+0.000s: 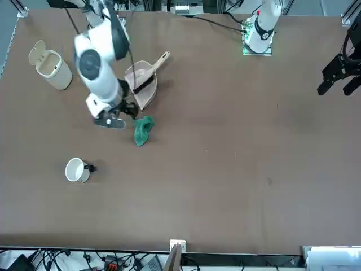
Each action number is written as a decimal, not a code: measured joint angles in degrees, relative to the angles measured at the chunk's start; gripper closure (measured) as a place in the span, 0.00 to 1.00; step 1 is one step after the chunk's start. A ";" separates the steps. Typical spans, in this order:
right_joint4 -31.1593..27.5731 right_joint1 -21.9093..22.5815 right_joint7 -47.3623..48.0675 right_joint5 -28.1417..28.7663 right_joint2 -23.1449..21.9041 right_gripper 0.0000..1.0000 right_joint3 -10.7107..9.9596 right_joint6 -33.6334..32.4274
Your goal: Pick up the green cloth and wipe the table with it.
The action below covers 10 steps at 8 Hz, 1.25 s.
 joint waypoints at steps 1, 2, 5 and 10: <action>-1.74 1.03 0.25 0.00 1.22 0.00 0.00 3.08; -2.78 1.59 0.30 0.00 2.59 0.00 -0.01 5.34; -3.30 2.55 -0.05 -0.81 7.38 0.08 -0.03 8.39; -3.26 2.93 -19.76 -2.81 8.67 0.06 -0.14 8.62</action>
